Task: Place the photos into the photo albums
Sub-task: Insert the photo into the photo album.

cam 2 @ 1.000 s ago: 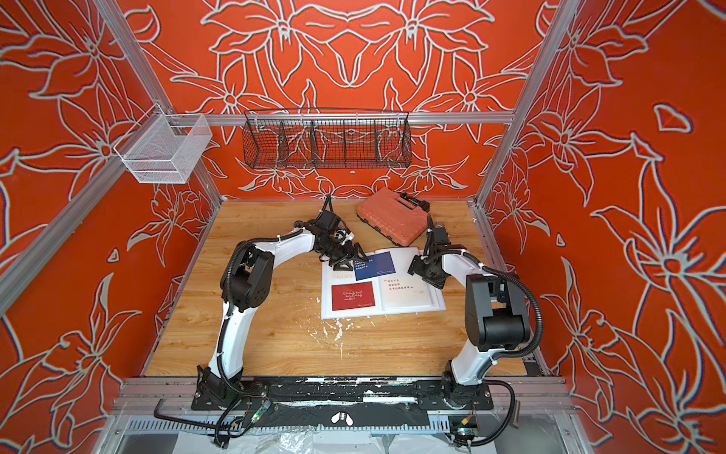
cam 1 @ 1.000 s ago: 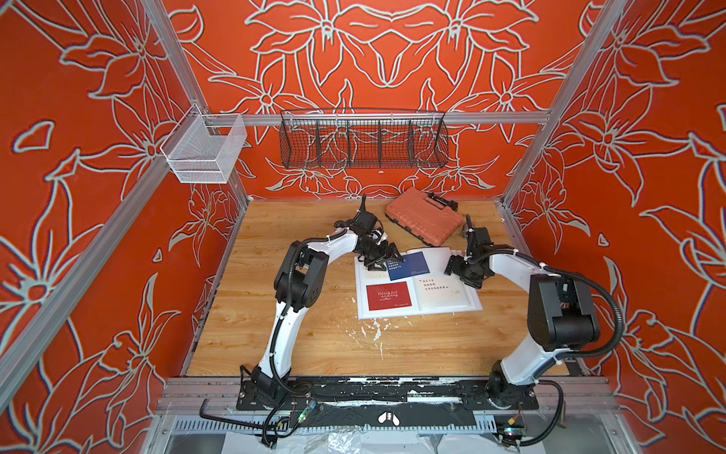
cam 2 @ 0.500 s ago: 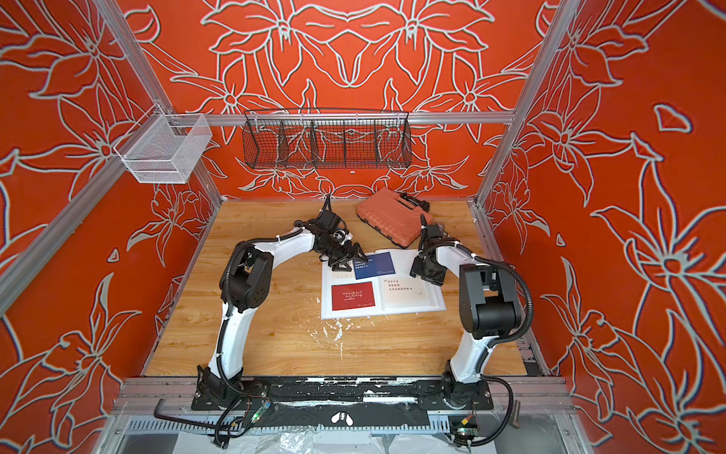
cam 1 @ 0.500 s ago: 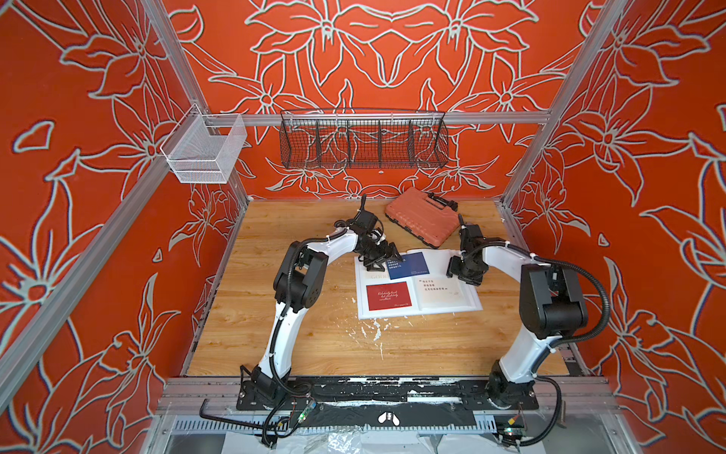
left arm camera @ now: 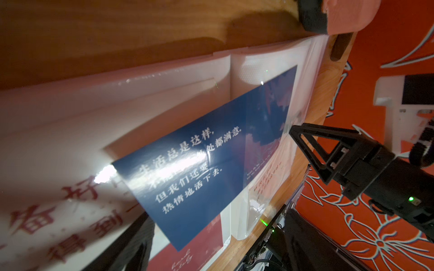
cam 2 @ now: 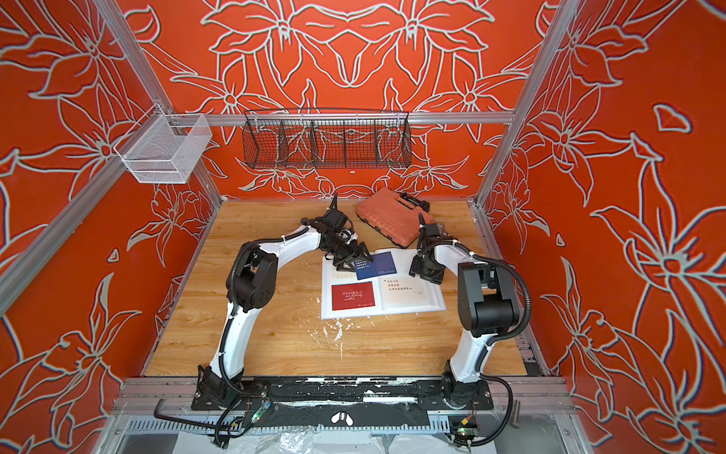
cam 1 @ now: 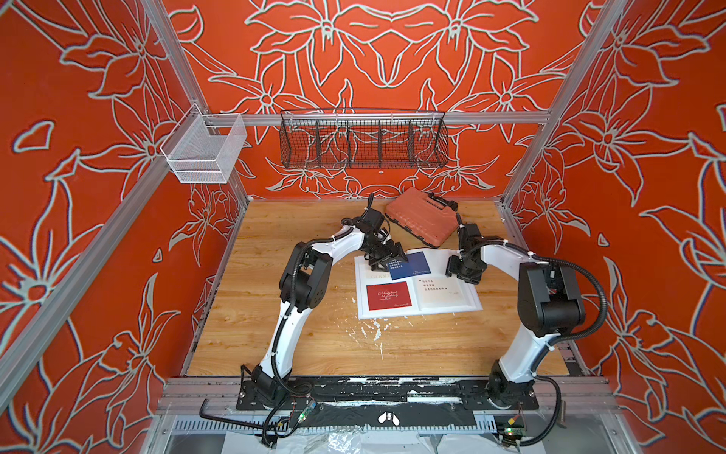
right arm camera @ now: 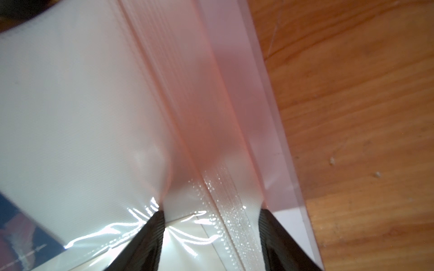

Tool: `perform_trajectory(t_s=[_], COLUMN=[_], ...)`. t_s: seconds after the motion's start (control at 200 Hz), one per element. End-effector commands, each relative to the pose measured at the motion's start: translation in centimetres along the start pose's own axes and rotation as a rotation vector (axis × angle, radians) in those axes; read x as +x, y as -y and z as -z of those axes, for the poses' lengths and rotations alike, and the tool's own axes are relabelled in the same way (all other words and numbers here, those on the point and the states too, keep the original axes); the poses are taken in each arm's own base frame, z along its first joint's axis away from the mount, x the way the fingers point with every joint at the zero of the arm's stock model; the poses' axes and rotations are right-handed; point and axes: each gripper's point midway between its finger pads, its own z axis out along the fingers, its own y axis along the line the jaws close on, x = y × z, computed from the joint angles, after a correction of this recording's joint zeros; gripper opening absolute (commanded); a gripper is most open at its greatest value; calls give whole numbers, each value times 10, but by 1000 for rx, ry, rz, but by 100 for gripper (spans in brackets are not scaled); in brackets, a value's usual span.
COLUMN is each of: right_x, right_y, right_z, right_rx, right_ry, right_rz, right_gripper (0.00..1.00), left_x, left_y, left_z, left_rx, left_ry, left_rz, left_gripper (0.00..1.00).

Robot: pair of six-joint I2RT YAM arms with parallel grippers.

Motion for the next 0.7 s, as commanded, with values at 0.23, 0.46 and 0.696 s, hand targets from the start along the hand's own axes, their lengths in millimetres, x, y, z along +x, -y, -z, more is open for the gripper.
perform_trajectory(t_s=[0.23,0.46,0.696], right_x=[22,21,22], right_y=[10,10,11], right_z=[-15,-14,-14], right_rx=[54,50,50], right_ry=[-83,-85,-88], right_rz=[22,25,28], right_gripper=[65,65,65], left_x=[-10,-10,5], left_y=[7,22,23], left_z=[-10,-18,-29], left_rx=[-3,27,42], left_ry=[-3,-21,-57], left_rz=[4,-20,-8], left_gripper=[84,85,85])
